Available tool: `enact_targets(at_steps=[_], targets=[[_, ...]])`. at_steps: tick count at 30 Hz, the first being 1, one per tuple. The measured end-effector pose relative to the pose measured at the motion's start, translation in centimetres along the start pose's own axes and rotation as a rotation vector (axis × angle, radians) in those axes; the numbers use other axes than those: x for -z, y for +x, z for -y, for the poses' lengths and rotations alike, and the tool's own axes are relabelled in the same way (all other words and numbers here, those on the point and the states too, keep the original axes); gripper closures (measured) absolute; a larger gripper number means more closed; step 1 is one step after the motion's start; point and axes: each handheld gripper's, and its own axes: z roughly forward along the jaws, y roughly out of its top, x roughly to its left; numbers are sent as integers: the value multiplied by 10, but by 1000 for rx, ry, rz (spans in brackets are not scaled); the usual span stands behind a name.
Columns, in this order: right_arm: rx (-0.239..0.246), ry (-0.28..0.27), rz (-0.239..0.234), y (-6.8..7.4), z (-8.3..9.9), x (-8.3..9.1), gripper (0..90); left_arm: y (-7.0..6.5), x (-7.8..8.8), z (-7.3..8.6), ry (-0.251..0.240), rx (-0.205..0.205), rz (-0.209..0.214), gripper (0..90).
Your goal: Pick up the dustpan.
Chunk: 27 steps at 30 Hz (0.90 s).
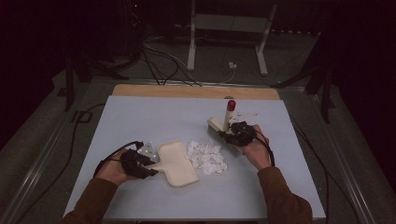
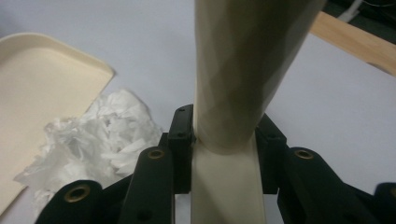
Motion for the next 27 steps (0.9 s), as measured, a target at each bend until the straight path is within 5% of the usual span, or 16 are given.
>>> enact_targets(at_steps=[7,27], targets=[[55,21,-46,8,1,-8,673,1,-1,-4,3,-16,5,669],[98,14,-84,15,1,-7,673,2,-5,-7,-10,-22,1,668]])
